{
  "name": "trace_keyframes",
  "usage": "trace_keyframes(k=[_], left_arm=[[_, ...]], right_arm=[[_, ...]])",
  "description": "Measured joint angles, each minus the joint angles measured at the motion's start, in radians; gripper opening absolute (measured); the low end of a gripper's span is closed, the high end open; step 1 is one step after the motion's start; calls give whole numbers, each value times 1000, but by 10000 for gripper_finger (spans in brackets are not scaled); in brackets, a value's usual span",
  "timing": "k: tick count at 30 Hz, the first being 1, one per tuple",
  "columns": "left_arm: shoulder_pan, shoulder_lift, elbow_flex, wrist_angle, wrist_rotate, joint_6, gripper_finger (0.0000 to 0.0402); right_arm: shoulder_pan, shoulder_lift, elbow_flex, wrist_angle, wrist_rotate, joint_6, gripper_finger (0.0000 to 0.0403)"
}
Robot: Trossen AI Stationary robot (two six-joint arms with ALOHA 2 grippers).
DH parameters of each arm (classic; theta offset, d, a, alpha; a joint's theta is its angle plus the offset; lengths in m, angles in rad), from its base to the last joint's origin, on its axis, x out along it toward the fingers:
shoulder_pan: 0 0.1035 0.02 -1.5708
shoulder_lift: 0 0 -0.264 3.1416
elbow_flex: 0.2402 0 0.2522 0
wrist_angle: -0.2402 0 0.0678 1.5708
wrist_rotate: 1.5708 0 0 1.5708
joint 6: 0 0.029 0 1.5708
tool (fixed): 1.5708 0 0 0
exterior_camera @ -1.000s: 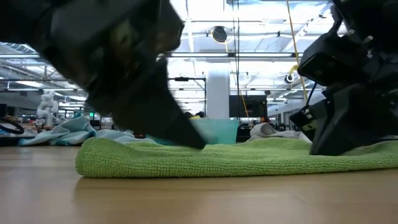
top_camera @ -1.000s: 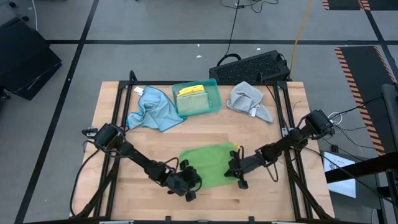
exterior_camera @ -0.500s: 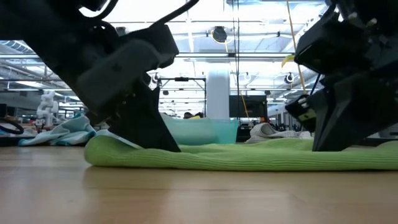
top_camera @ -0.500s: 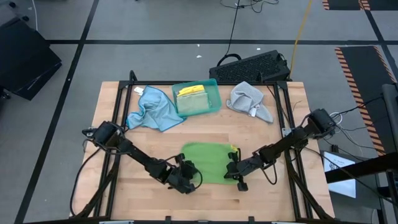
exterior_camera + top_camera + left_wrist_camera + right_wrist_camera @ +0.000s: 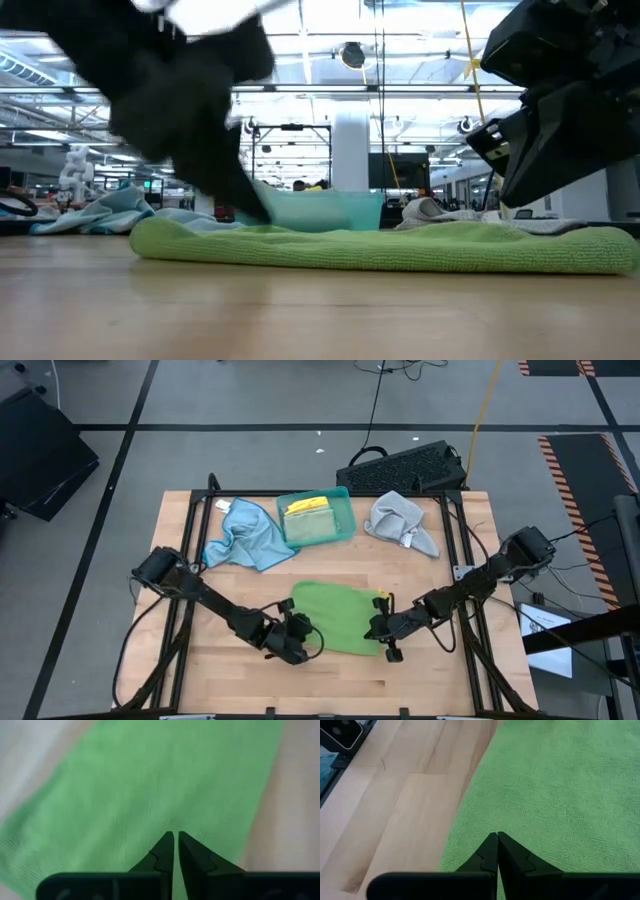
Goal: Fold microfiber towels
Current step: Fold the green microfiber cloth
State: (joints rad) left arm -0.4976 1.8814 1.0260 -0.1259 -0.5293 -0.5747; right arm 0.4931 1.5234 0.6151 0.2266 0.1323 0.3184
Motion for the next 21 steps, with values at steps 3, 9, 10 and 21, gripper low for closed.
trace_keyframes(k=[3, 9, 10, 21], left_arm=[[0, -37, 5, 20, -12, 2, 30], [-3, -46, 3, 58, -19, -3, 31], [-3, -46, 3, 67, -22, -4, 31], [-3, -46, 5, 201, -31, 45, 31]], right_arm=[[0, 0, -6, 2, 13, 5, 2], [0, 1, -23, 1, 51, 28, 2], [-1, 1, -26, 0, 51, 33, 2], [-3, 1, -26, -13, 51, 11, 2]])
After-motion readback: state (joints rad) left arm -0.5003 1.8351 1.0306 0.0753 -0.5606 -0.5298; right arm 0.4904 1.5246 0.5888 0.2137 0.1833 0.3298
